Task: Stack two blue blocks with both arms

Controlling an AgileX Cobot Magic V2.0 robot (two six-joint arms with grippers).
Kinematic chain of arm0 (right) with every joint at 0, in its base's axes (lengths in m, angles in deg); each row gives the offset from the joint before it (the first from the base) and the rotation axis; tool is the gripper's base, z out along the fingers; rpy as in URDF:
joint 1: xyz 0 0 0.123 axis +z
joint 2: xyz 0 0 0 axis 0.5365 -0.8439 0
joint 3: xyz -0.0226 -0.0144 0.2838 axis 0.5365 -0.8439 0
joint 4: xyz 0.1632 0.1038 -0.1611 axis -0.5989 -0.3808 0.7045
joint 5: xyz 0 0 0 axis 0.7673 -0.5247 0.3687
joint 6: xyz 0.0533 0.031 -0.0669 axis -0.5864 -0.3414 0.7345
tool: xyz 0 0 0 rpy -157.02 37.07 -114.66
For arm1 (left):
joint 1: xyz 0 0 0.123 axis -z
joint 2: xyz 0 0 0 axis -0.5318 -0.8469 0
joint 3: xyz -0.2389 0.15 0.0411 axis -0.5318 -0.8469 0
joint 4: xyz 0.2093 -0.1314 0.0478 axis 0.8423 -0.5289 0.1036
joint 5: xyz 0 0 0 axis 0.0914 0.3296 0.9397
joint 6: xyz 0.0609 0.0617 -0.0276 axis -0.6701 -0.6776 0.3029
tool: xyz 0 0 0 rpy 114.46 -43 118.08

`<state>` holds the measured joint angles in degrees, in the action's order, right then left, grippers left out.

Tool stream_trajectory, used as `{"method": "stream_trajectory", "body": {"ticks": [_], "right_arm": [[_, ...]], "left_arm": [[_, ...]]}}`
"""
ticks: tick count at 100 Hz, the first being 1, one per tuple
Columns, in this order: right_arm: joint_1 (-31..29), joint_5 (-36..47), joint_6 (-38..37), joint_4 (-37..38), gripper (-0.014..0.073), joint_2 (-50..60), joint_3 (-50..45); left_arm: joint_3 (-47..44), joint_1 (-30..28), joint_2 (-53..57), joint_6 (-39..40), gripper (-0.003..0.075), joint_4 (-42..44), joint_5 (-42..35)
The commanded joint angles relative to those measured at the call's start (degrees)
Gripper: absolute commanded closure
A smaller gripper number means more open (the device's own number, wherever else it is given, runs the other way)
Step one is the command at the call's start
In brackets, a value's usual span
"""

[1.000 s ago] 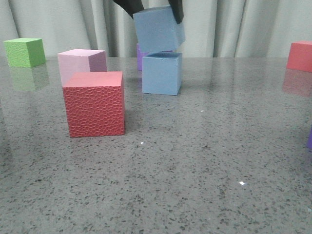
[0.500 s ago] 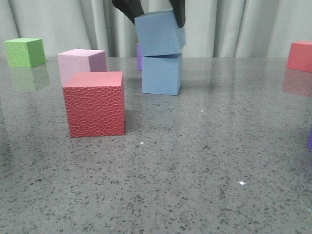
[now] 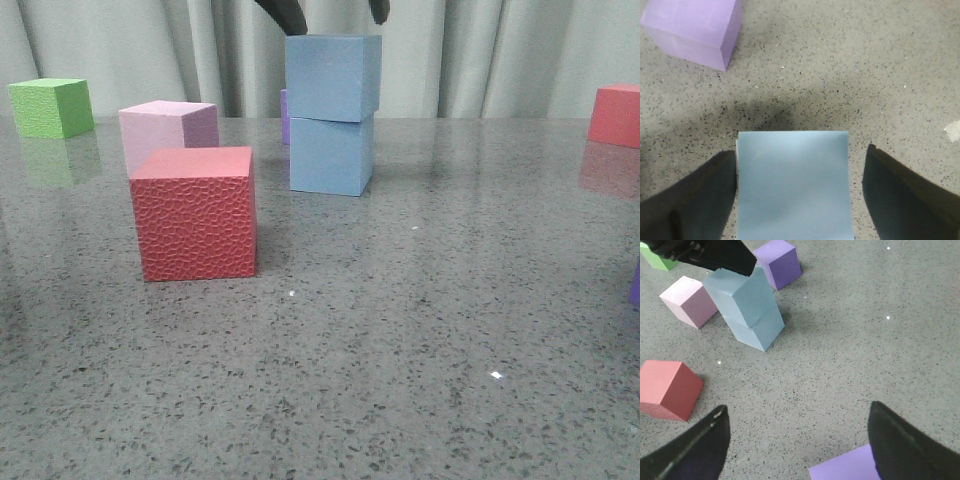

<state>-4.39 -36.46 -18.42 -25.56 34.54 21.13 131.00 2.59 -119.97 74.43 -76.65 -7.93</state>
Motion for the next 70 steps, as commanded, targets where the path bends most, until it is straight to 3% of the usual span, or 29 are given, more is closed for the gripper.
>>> {"method": "stream_trajectory", "body": {"ticks": [1,46,70], "right_arm": [[-0.12,4.17,0.45,1.08,0.0025,0.22,1.35],[-0.12,4.39,0.45,1.08,0.0025,0.22,1.35],[-0.12,4.75,0.45,2.38,0.0044,1.6,1.06]], "left_arm": [[2.12,0.53,4.22,0.49,0.0215,-0.52,0.62],[-0.49,0.55,12.95,-0.39,0.0225,0.31,0.62],[-14.07,2.38,23.09,-0.39,0.0342,8.28,-1.4]]}}
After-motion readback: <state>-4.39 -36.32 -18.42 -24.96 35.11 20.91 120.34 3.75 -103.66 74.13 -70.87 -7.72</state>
